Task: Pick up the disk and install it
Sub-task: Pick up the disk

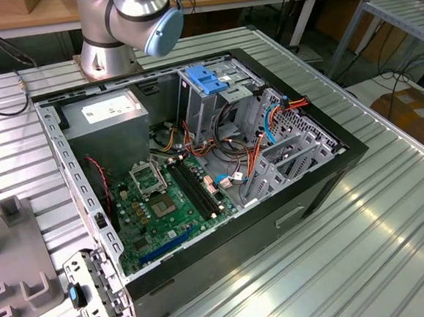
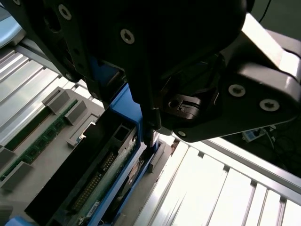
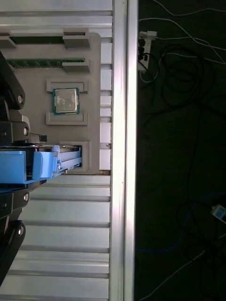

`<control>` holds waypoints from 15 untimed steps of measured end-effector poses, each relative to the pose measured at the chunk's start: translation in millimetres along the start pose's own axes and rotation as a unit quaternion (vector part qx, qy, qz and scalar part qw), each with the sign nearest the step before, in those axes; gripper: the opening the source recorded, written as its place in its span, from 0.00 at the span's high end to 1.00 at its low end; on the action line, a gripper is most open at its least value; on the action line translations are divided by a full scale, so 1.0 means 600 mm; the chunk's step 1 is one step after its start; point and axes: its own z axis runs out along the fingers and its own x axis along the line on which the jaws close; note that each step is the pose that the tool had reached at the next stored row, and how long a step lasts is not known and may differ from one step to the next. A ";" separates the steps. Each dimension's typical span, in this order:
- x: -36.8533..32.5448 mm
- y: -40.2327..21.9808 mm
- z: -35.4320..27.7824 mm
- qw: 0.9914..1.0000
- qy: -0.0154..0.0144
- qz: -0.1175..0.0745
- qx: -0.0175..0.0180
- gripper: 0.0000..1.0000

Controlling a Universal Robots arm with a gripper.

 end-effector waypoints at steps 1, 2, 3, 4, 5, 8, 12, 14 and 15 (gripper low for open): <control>0.000 0.000 -0.003 1.000 0.000 0.000 0.000 0.63; 0.000 0.000 -0.005 1.000 0.000 0.000 0.000 0.63; 0.000 0.000 -0.008 1.000 0.000 0.000 0.000 0.63; 0.000 0.000 -0.010 1.000 0.000 0.000 0.000 0.63; 0.000 0.000 -0.014 1.000 0.000 0.000 0.000 0.63; 0.000 0.000 -0.021 1.000 0.000 0.000 0.000 0.63; 0.000 0.000 -0.035 1.000 0.000 0.000 0.000 0.63; 0.000 0.000 -0.040 1.000 0.000 0.000 0.000 0.63; 0.000 0.000 -0.042 1.000 0.000 0.000 0.000 0.63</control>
